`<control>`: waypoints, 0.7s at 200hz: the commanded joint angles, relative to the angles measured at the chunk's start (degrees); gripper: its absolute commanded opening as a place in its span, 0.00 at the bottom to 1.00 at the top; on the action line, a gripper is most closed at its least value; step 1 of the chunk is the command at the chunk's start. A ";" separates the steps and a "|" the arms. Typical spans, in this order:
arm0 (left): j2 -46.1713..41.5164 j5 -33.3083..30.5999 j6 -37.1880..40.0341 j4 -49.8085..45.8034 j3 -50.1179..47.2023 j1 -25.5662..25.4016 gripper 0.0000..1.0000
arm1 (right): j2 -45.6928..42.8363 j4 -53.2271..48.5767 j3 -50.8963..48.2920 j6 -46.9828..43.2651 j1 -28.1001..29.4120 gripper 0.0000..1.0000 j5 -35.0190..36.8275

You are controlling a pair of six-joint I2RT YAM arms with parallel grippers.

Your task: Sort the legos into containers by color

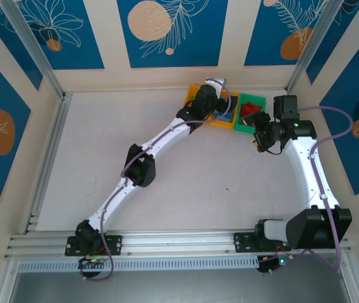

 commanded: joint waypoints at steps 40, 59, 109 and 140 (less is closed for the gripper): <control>-4.53 0.94 3.39 2.91 0.49 1.69 1.00 | -1.71 -3.73 0.16 -3.38 -1.48 0.80 -0.86; -12.23 3.92 5.14 4.88 -9.16 1.73 1.00 | -1.97 -4.19 -0.30 -6.39 -1.84 0.80 0.35; -43.67 3.08 9.04 22.51 -57.87 2.49 1.00 | -4.55 7.16 -9.28 -23.36 0.09 0.81 5.61; -62.83 -3.43 9.54 22.17 -82.73 3.19 1.00 | -5.40 19.91 -18.75 -34.25 3.39 0.82 13.68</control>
